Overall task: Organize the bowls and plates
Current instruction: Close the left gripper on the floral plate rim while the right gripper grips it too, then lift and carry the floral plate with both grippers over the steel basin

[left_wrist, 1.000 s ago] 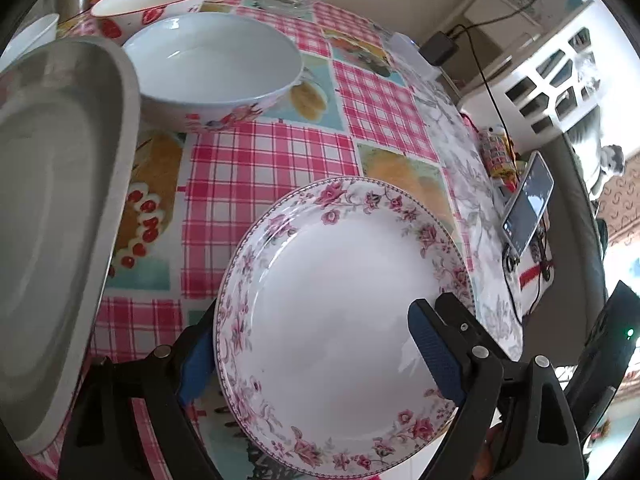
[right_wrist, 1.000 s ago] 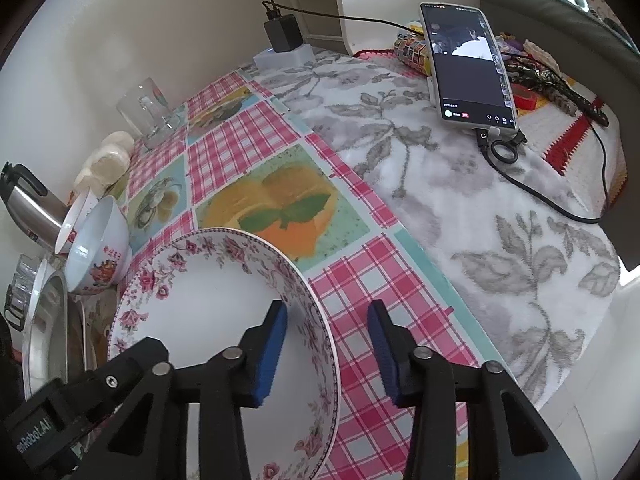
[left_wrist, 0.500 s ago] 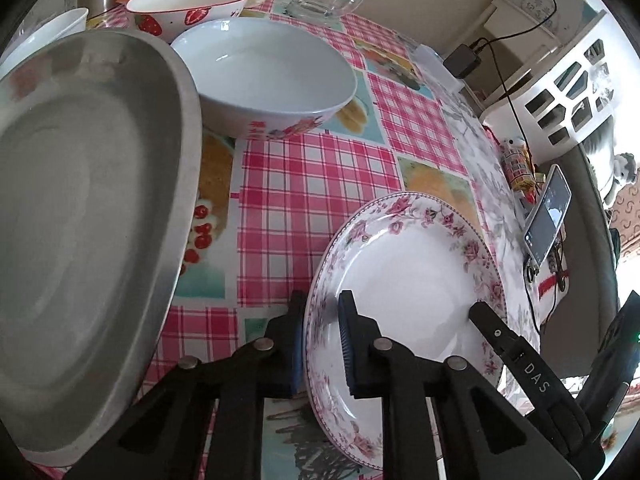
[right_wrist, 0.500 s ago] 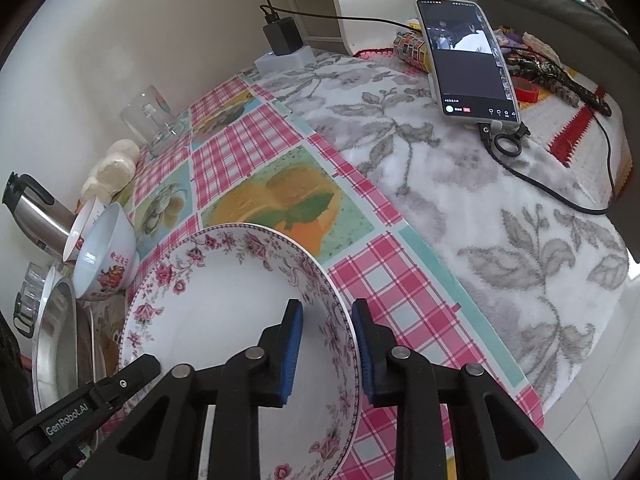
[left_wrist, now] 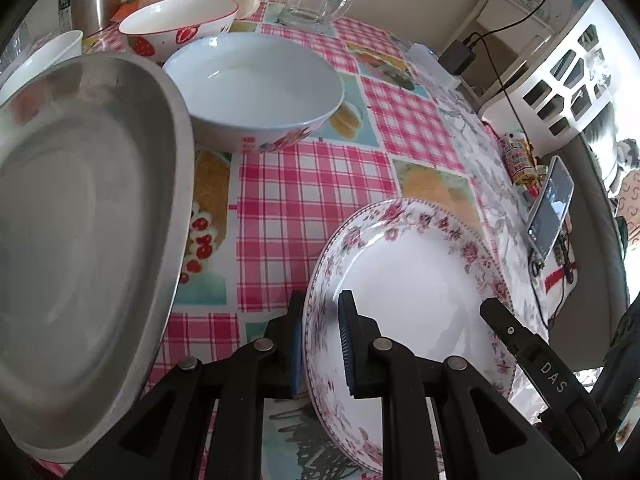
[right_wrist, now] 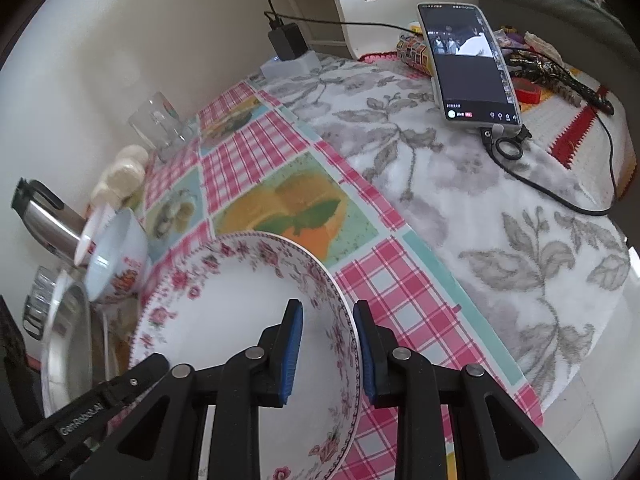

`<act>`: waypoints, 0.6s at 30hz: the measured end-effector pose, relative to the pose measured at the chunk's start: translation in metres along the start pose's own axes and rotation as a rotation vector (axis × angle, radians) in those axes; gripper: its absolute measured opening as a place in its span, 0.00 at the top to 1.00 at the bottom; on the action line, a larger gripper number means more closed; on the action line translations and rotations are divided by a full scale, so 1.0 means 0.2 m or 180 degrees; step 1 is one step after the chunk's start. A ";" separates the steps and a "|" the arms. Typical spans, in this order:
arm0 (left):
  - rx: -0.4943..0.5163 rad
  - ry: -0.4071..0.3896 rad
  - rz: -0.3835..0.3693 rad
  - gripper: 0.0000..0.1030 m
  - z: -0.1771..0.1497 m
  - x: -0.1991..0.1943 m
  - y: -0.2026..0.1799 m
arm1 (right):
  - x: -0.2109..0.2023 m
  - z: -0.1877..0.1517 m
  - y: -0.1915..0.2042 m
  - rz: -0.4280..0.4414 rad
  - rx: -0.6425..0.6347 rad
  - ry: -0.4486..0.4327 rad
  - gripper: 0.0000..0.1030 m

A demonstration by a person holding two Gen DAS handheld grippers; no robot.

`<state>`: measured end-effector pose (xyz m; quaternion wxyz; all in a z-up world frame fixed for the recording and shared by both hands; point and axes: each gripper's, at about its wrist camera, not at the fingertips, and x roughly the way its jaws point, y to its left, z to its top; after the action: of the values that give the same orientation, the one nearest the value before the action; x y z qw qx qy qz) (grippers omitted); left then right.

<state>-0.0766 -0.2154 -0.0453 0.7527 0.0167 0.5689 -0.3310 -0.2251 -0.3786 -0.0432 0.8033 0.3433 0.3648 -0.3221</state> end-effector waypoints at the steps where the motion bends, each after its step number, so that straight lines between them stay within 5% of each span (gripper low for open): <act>1: -0.0009 -0.0005 -0.0019 0.84 0.00 -0.01 0.00 | -0.01 0.01 -0.01 0.0040 0.0015 -0.0023 0.73; 18: 0.0044 -0.0215 -0.0296 0.84 0.06 -0.14 -0.07 | -0.18 0.05 -0.04 0.0353 0.0156 -0.0371 0.73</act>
<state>-0.0778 -0.2171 -0.0119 0.7551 -0.0158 0.5411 -0.3699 -0.2464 -0.3813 -0.0111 0.8312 0.3631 0.2899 -0.3054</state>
